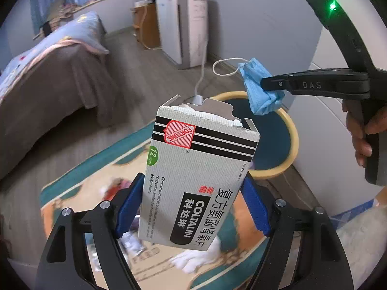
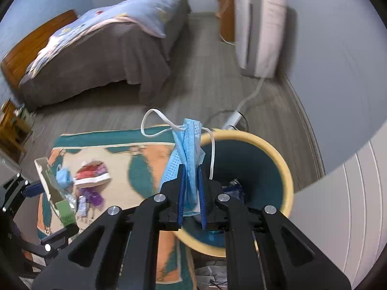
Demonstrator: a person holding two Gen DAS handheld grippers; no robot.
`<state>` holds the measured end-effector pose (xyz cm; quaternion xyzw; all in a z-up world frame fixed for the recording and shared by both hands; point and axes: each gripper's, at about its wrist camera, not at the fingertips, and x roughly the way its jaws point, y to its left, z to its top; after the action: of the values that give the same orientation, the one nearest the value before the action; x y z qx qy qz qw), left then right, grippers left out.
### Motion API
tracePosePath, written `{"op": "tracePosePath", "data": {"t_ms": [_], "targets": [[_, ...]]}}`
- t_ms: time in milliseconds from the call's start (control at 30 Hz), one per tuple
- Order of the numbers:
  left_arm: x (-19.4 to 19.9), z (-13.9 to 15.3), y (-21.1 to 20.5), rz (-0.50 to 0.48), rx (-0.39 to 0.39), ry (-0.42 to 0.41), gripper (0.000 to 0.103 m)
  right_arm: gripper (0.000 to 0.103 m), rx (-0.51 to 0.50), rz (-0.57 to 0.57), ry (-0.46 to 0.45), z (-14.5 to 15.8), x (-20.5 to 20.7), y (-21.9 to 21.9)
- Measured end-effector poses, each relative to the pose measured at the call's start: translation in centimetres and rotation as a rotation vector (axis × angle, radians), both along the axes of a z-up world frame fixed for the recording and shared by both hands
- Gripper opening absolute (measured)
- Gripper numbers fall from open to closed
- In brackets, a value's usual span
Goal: Collect trash
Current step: 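Carry the blue mask and COLTALIN box over the yellow-rimmed bin, then open both tools to drop the mask and box into the bin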
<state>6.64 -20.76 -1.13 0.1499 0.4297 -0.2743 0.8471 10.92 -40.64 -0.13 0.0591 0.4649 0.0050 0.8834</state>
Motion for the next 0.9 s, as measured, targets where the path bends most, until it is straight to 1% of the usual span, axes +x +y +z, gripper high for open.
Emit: {"op": "tracePosePath", "data": {"t_ms": [133, 200, 267, 300, 367, 533, 633, 767, 900], "targets": [[1.0, -1.6, -3.0, -0.037, 0.009, 0.039, 0.078, 0.01, 0.047, -0.06, 0.061, -2.6, 0.5, -3.3], [1.6, -2.5, -4.5, -0.05, 0.02, 0.051, 0.078, 0.01, 0.063, -0.086, 0.092, -3.9, 0.6, -4.3], [2.4, -3.1, -5.4, -0.052, 0.017, 0.067, 0.078, 0.01, 0.069, -0.117, 0.115, -4.9, 0.7, -5.3], [3.0, -3.5, -6.1, -0.044, 0.006, 0.084, 0.078, 0.01, 0.084, -0.133, 0.124, -5.3, 0.8, -5.9], [3.6, -3.9, -6.8, -0.039, 0.002, 0.093, 0.078, 0.01, 0.118, -0.167, 0.133, -5.9, 0.8, -7.3], [4.5, -5.3, -9.4, -0.068, 0.047, 0.077, 0.078, 0.01, 0.173, -0.234, 0.156, -7.2, 0.6, -9.7], [5.4, -5.7, -10.4, -0.084, 0.048, 0.069, 0.078, 0.01, 0.213, -0.269, 0.172, -8.1, 0.5, -11.0], [6.0, -5.4, -11.8, -0.097, 0.045, 0.042, 0.079, 0.01, 0.225, -0.283, 0.162, -7.9, 0.4, -11.3], [6.6, -4.5, -12.3, -0.081, 0.033, -0.009, 0.079, 0.01, 0.233, -0.29, 0.131, -7.3, 0.4, -11.6]]}}
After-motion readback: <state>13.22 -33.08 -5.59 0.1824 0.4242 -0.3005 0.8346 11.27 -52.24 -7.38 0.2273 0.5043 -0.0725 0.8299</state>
